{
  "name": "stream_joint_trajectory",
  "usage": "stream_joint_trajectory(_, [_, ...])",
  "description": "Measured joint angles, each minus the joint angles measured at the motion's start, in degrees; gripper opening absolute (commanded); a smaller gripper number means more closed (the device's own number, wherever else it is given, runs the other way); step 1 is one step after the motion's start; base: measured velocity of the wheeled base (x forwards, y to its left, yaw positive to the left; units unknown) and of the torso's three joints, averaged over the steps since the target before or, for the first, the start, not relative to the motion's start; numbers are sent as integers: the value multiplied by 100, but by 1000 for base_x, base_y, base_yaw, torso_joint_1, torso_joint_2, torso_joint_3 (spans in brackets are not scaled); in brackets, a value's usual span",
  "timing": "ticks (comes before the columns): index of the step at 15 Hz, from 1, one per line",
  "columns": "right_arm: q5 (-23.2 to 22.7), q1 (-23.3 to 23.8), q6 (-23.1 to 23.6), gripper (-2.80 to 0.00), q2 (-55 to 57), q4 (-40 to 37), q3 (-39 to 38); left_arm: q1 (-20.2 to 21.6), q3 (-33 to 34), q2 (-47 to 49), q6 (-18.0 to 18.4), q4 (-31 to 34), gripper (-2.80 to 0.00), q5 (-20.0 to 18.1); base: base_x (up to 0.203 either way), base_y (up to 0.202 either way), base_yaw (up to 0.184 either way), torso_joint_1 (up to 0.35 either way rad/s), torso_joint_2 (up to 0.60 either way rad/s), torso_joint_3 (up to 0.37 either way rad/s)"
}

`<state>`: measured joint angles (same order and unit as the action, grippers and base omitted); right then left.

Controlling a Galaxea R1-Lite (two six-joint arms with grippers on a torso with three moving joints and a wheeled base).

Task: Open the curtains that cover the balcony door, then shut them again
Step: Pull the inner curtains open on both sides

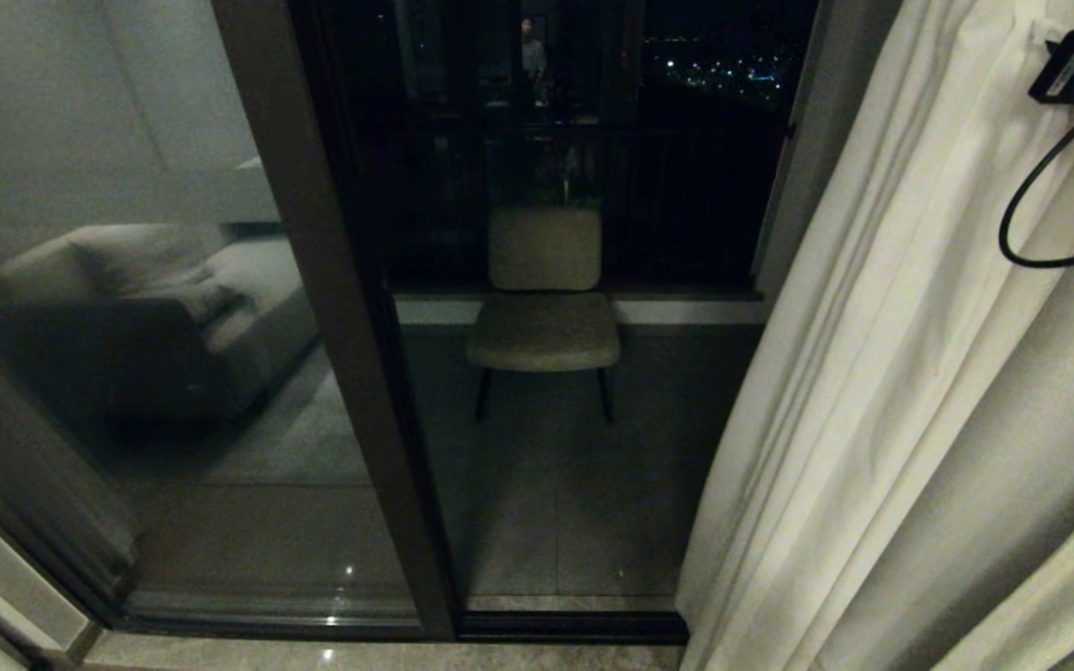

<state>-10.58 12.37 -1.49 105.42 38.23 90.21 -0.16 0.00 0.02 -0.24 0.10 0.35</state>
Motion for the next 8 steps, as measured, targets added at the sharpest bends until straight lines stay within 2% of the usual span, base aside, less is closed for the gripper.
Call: stream_joint_trajectory(8, [6,29,1,-280,5,-6,-26,9,0,0,-7,-2,-280,5,0,-187,2,2,4,1])
